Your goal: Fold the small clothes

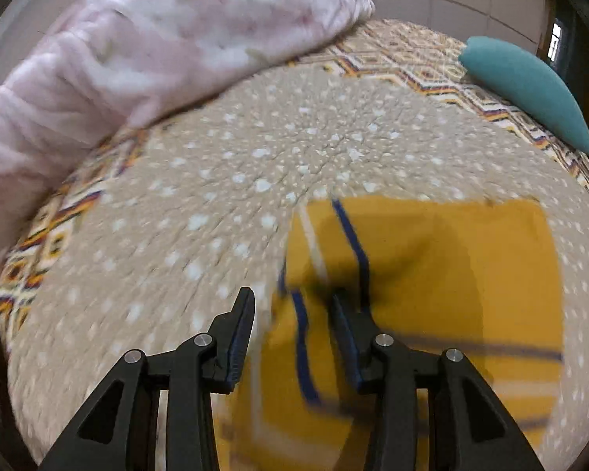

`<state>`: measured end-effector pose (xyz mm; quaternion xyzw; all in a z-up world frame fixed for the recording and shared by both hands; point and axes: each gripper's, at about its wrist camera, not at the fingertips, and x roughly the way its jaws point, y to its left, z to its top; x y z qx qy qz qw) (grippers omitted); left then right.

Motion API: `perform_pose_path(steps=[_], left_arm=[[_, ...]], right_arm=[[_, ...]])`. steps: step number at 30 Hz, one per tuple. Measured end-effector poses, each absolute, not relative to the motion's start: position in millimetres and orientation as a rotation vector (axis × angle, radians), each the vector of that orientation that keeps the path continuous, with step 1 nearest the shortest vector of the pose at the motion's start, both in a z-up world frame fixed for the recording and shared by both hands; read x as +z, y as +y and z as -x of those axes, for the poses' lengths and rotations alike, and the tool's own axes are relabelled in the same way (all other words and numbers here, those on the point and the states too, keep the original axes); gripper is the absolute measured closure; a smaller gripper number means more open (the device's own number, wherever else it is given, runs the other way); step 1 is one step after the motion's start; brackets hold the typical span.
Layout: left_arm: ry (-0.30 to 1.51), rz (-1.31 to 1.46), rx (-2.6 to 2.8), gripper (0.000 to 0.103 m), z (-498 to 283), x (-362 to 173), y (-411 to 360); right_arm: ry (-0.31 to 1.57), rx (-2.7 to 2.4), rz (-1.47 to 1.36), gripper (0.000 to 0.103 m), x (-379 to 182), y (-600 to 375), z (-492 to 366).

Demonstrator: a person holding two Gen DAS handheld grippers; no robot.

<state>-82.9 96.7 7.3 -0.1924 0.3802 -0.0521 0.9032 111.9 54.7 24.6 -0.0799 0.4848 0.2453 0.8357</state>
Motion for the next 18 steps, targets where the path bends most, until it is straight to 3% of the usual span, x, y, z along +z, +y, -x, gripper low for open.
perform_pose_path(steps=[2, 5, 11, 13, 16, 18], left_arm=[[0.786, 0.4, -0.11, 0.019, 82.7, 7.6, 96.6], [0.784, 0.401, -0.113, 0.019, 82.7, 8.0, 96.4], [0.783, 0.402, -0.115, 0.018, 82.7, 8.1, 96.2], [0.784, 0.4, -0.126, 0.015, 82.5, 8.4, 95.1], [0.791, 0.389, -0.191, 0.0, 81.7, 8.8, 91.3], [0.813, 0.369, -0.198, 0.0, 79.6, 7.8, 87.2]], right_arm=[[1.052, 0.506, 0.179, 0.047, 20.7, 65.5, -124.3], [0.998, 0.539, 0.127, 0.047, 42.3, 58.3, -119.4], [0.868, 0.524, -0.055, 0.034, 95.3, -29.0, -54.3], [0.872, 0.483, -0.047, 0.034, 93.9, -63.8, -22.1], [0.89, 0.384, -0.002, 0.034, 80.9, -122.0, 27.2], [0.908, 0.314, -0.005, 0.034, 67.9, -164.5, 61.0]])
